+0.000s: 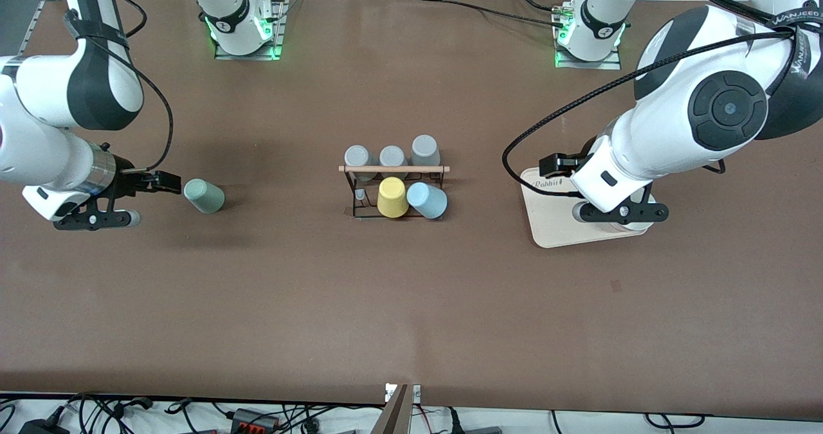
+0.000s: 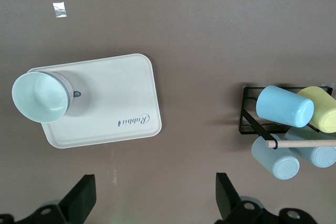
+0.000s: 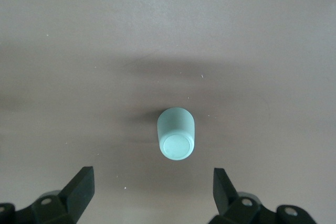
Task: Hang scattered cups on rack with three cups
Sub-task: 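Move the right gripper toward the teal cup while the left gripper hovers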
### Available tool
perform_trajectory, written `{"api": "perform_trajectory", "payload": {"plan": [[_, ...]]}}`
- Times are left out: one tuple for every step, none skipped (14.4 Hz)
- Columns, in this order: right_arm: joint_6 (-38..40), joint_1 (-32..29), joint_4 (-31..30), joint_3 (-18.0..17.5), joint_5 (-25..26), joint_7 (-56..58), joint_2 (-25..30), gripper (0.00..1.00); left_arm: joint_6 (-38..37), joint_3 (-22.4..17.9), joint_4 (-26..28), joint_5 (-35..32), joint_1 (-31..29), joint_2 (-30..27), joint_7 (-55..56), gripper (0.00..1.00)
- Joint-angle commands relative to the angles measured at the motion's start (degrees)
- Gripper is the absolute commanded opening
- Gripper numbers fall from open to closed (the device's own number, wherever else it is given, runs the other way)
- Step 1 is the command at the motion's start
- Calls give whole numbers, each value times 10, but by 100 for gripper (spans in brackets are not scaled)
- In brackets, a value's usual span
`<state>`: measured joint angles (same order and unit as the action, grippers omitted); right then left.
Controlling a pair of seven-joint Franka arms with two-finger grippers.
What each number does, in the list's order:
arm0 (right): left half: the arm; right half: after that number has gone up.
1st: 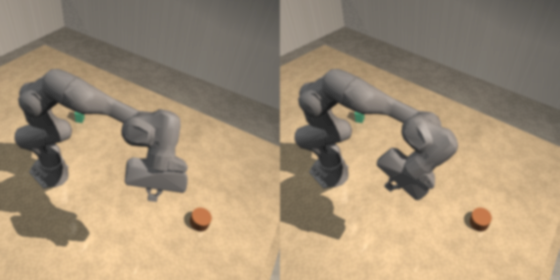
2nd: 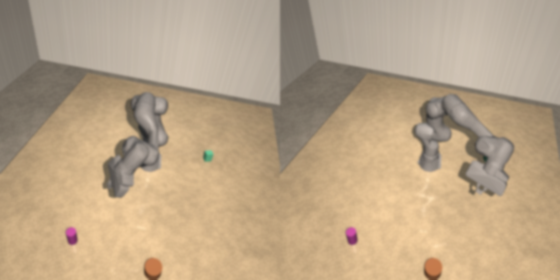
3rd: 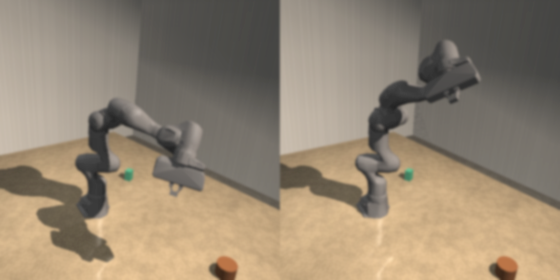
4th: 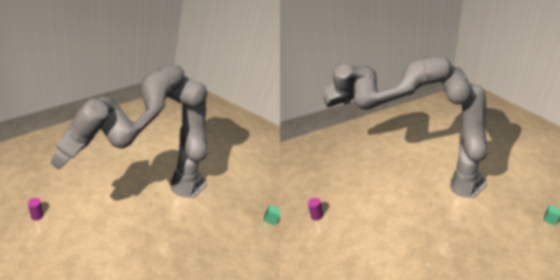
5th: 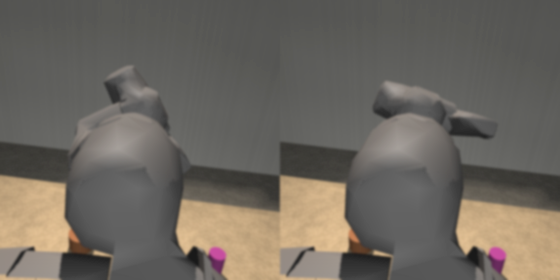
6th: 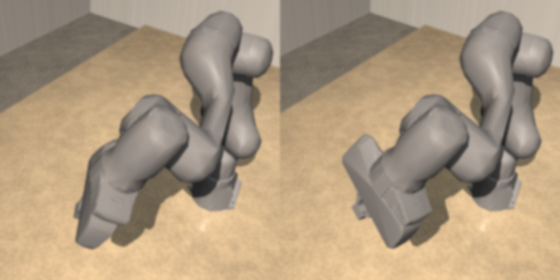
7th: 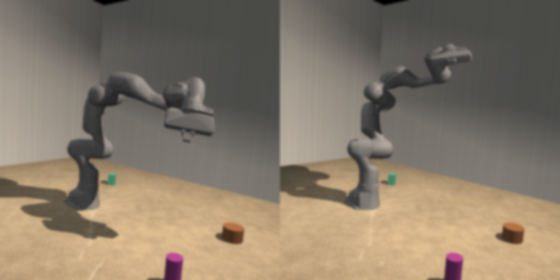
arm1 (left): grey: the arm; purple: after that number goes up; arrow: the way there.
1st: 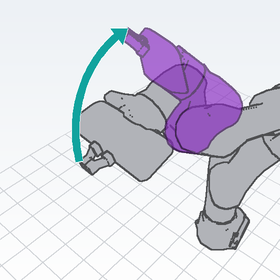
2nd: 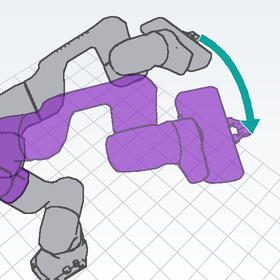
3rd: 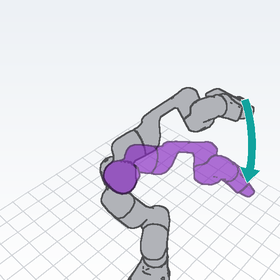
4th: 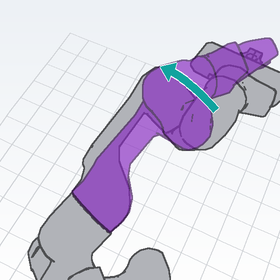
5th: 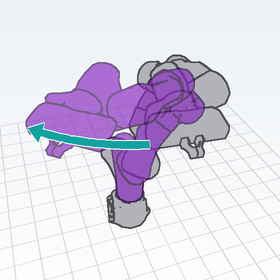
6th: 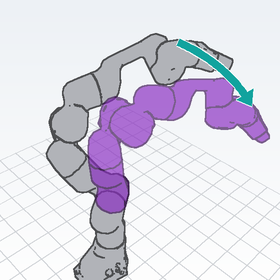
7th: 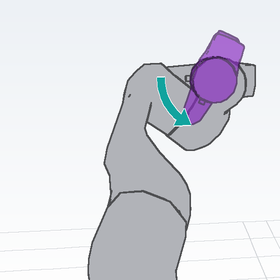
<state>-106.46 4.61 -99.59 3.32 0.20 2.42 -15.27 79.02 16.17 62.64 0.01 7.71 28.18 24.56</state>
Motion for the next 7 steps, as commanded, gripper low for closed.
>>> {"api": "perform_trajectory", "payload": {"plan": [[-51,-2,-66,2,9,1,20,100,11,1,5,1,-1,-6,-7,100],[-76,-3,-91,3,9,1,20,100,11,1,5,1,-1,-6,-7,100],[-98,-3,-112,3,9,0,20,100,12,1,5,1,-1,-5,-7,100],[-127,-4,-137,4,9,-1,18,100,12,0,5,1,-1,-5,-7,100],[-159,-5,-162,4,10,0,18,100,12,0,5,1,-1,-5,-8,100],[-193,-5,-188,5,10,-1,18,100,12,0,5,1,-1,-5,-8,100],[-220,-9,-208,5,10,-1,17,100,16,-1,5,1,-1,-5,-8,100]]}}
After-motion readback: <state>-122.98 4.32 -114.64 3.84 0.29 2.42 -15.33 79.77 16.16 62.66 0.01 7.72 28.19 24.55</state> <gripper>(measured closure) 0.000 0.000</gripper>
